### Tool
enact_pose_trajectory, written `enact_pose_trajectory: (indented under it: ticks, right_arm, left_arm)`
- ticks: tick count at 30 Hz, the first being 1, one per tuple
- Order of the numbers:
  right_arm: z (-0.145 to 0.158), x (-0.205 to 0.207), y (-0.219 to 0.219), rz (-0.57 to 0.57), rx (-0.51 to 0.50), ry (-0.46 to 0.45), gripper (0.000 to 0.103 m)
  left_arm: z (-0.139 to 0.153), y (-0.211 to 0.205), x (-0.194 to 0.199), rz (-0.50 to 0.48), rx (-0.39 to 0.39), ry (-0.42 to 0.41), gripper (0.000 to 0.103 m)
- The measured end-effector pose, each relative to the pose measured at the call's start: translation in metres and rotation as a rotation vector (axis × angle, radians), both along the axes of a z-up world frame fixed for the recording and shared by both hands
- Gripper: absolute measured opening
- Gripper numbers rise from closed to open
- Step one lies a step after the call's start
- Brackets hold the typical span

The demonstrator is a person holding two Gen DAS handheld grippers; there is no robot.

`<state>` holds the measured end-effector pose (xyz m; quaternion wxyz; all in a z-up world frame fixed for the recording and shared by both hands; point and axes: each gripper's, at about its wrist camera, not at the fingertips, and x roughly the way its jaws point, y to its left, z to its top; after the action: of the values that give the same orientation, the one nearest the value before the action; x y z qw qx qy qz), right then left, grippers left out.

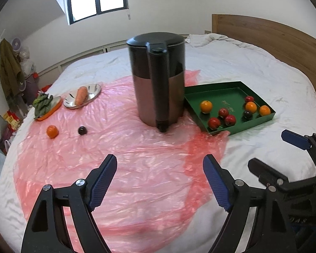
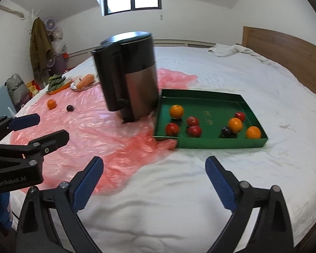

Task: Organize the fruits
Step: 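Withdraw both tools from the tray back over the last orange and plum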

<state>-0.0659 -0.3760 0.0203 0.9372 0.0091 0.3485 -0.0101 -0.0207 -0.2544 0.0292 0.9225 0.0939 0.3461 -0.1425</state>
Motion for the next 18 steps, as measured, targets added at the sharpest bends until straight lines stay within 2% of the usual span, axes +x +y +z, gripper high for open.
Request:
enact_pose_trajectory:
  ticks: [11,16,18]
  right_arm:
    - [0.004,0.013,0.053,0.086,-0.018,-0.016,0.103]
    - [0.002,0.023,0.081,0.133,-0.039,-0.018,0.103]
    - [0.003,0.026,0.09,0.152,-0.046,-0.025,0.103]
  left_arm:
    - [-0.002,0.05,0.008,0.076,-0.008,-0.018,0.085]
    - [-0.003,0.074,0.013,0.121,0.009,-0.053,0.085]
    - [-0.004,0.086,0.017,0.139,0.011,-0.057,0.089]
